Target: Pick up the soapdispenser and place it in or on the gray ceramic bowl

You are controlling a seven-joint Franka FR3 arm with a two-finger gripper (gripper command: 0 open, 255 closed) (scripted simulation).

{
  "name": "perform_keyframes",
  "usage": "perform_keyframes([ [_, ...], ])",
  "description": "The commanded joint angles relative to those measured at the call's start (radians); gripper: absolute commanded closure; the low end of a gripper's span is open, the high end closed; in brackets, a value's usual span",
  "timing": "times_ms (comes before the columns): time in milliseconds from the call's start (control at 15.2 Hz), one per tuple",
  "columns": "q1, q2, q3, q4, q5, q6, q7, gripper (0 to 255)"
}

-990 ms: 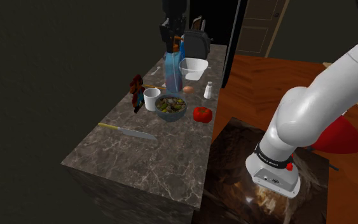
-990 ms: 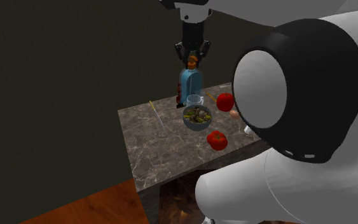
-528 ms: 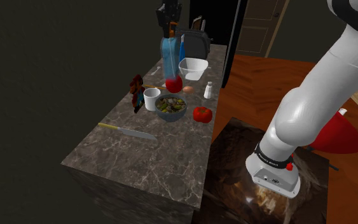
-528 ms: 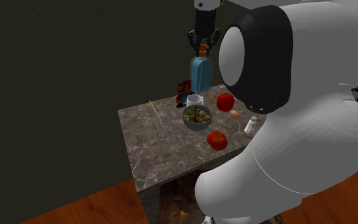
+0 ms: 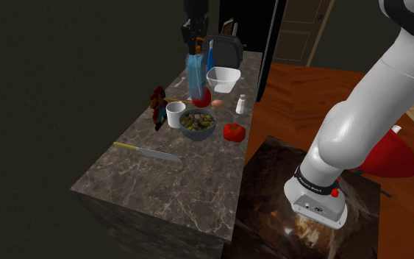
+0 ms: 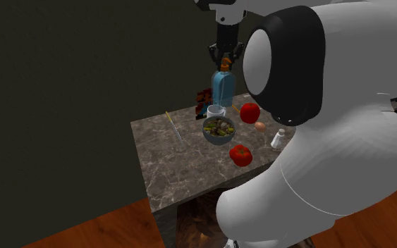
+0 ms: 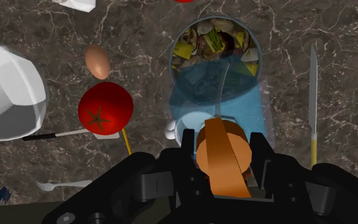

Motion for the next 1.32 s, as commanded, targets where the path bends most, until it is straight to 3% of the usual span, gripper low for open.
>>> perform_keyframes([
  [0, 0.0, -0.009, 0.0, -0.034, 0.0, 0.027, 0.0, 255],
  [1254, 0.0, -0.011, 0.0, -0.298, -0.002, 0.287, 0.008, 255],
])
